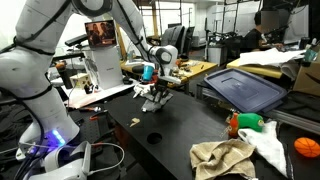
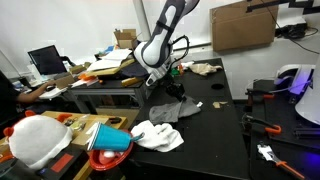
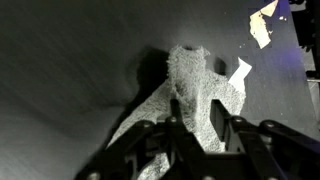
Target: Move the grey towel to the right and unfold it
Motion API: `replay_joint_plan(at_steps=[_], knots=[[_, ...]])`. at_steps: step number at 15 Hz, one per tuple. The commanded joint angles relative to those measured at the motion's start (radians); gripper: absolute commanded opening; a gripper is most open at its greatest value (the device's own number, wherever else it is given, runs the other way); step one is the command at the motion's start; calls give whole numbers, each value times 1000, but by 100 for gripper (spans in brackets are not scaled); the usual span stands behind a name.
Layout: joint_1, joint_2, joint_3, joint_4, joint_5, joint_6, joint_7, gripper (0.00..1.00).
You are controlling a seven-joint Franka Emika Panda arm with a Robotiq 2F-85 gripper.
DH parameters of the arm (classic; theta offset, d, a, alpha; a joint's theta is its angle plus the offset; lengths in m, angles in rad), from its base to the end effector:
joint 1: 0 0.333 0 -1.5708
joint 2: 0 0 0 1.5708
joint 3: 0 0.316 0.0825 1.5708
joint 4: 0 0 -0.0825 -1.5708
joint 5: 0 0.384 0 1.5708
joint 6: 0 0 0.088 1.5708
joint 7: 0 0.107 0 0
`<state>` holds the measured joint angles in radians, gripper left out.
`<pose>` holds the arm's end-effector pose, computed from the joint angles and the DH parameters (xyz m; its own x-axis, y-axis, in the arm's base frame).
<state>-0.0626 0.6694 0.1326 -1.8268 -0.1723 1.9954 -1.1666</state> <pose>0.5843 0.0298 0.1392 0.1785 0.9620 -0.2066 0.8689 -0.2526 -0.4257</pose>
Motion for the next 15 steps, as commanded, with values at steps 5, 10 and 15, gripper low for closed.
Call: replay_joint_plan(at_steps=[5,10,15], knots=[[22,-80,-28,-32,0,-12,107,0],[83,-154,-38,-72,-58,25,294,0],[176,-193,-4,-141,-118,-1,455,0]])
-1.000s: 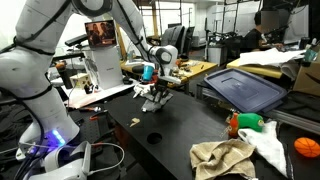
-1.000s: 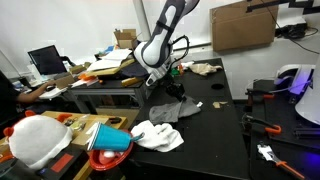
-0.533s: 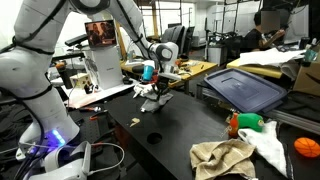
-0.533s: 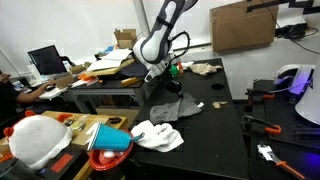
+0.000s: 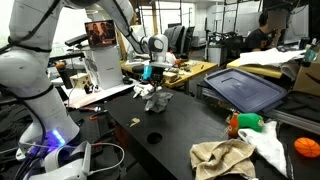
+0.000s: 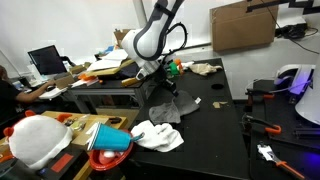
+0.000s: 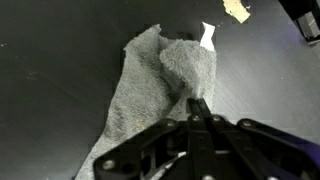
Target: Move the grey towel to the right and unfold it
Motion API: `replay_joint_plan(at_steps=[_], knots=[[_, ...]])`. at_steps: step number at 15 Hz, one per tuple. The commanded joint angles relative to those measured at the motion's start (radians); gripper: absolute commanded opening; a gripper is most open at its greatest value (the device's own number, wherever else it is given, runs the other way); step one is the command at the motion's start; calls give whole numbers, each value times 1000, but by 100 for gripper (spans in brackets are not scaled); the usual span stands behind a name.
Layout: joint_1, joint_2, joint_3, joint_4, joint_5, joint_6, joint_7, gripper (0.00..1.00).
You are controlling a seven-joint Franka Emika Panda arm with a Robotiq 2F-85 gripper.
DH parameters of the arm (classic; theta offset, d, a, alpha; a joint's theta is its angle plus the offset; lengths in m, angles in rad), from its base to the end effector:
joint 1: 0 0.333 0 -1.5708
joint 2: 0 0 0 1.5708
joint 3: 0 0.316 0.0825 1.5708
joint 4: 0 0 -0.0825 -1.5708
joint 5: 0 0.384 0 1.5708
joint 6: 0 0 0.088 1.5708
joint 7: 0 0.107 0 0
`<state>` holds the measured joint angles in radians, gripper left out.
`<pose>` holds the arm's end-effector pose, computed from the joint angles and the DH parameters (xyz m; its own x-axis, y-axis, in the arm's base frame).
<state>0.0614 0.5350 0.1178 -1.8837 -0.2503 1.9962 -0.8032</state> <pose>0.5796 0.0881 0.1981 0.3594 0.8608 -0.3603 0.8638 -0.4530 -0.2206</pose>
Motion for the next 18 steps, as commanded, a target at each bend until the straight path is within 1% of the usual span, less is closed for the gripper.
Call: replay_joint_plan(at_steps=[1,2,3,7,9,10,12,13,14,16,18], knots=[[69,-68,23,-111,-52,-3,110,0],[77,-96,37,-165,-57,0,111,0],[87,-104,52,-196,-59,-1,113,0],[101,-139,113,-290,-24,-42,90,0],[85,-153,150,-307,35,-98,32,0],[75,-155,169,-303,77,-152,-23,0],[73,-154,180,-287,129,-240,-80,0],[73,-152,180,-276,146,-283,-105,26],[74,-157,177,-278,154,-300,-125,28],[77,-167,163,-280,145,-303,-137,41],[69,-173,152,-272,145,-302,-148,57]])
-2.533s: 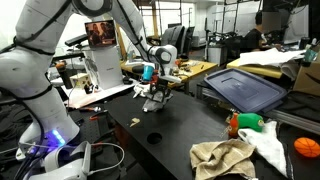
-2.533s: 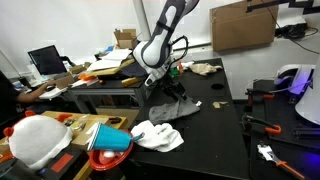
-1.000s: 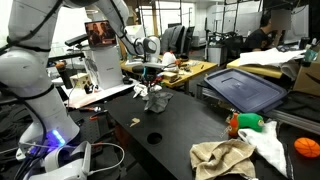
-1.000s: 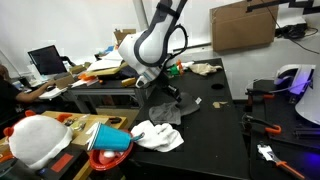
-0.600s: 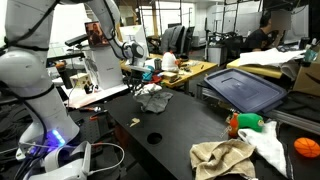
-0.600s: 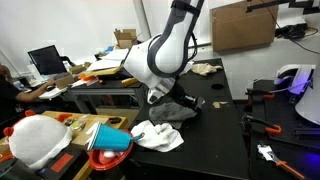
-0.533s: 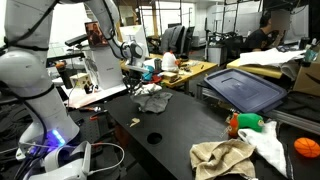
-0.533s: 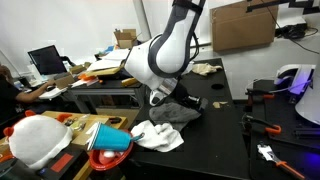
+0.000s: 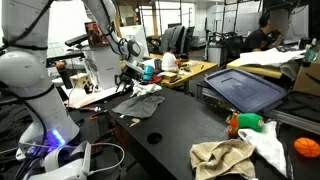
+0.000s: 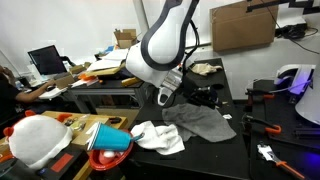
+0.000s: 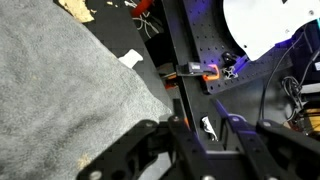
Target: Move the grey towel to the right and unfold it
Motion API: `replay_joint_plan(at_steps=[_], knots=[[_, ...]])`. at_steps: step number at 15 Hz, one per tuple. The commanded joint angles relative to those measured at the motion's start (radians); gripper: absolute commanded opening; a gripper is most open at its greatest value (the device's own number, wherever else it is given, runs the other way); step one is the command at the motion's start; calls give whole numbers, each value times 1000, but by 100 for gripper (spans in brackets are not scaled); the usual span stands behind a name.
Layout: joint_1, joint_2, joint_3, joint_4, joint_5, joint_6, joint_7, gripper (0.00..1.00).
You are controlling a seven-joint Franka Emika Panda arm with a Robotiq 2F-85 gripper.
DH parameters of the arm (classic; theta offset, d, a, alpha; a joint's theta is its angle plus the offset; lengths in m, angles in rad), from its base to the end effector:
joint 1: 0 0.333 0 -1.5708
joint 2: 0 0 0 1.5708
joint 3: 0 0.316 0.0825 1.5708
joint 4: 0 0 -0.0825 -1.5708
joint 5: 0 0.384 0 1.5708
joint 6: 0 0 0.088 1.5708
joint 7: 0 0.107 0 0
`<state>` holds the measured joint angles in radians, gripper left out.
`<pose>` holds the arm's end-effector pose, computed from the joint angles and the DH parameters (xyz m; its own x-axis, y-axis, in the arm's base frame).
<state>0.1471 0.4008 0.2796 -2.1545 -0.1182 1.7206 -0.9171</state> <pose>0.4234 0.1870 0.1870 -0.0251 0.9121 -0.4092 0.7594 -0.2488 -0.6011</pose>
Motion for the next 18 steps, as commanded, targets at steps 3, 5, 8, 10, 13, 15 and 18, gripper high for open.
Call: replay_joint_plan(at_steps=[3,5,8,10,13,15,18], knots=[[-38,-29,-52,30,17,34,35,78],[-62,5,-96,77,10,69,77,94],[-96,74,-158,160,0,146,133,100],[-113,110,-178,195,15,211,190,75],[-123,150,-187,200,19,348,315,67],[-115,169,-187,189,15,436,425,50],[-90,165,-185,143,8,573,595,28]])
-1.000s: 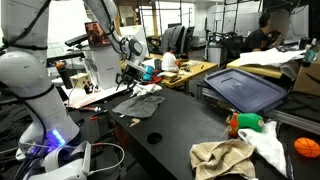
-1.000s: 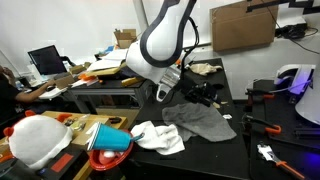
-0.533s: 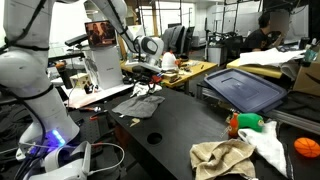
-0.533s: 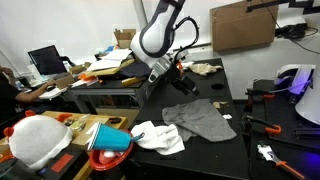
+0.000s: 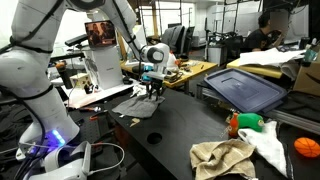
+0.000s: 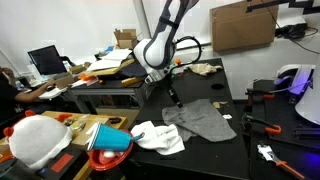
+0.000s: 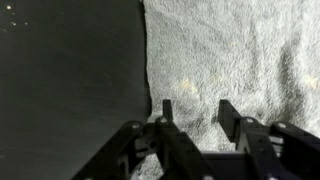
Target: Move the grey towel to the right and unfold it
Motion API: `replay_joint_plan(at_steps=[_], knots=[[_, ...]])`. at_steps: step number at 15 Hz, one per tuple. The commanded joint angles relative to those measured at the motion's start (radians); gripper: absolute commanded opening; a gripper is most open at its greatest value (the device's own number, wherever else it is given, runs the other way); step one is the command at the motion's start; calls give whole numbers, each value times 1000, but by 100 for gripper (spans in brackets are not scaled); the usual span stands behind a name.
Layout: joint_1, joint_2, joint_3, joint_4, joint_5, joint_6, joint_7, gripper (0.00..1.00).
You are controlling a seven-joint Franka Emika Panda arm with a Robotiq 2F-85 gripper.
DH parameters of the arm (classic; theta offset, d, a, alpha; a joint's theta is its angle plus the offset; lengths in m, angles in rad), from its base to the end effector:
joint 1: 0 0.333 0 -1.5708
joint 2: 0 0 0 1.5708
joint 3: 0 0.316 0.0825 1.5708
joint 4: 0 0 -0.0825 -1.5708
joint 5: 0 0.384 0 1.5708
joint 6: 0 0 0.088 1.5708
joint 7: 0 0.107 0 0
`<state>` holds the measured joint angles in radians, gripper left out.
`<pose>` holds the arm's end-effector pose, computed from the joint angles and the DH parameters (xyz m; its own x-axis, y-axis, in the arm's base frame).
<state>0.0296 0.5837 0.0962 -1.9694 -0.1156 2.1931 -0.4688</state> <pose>0.5660 0.0682 0.1479 0.7269 0.6097 -0.3160 0.5973 -0.7884 -0.1471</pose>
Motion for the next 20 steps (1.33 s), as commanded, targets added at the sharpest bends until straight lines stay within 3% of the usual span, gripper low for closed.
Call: replay_joint_plan(at_steps=[1,4,8,14,17,20], knots=[[43,-20,-7,-57,-1,146,207,19],[105,-24,-48,-111,-43,281,398,1],[214,-52,-173,-232,-160,422,673,0],[334,-76,-351,-328,-366,449,975,0],[347,-37,-411,-289,-440,432,1078,0],[301,9,-416,-206,-405,406,1096,0]])
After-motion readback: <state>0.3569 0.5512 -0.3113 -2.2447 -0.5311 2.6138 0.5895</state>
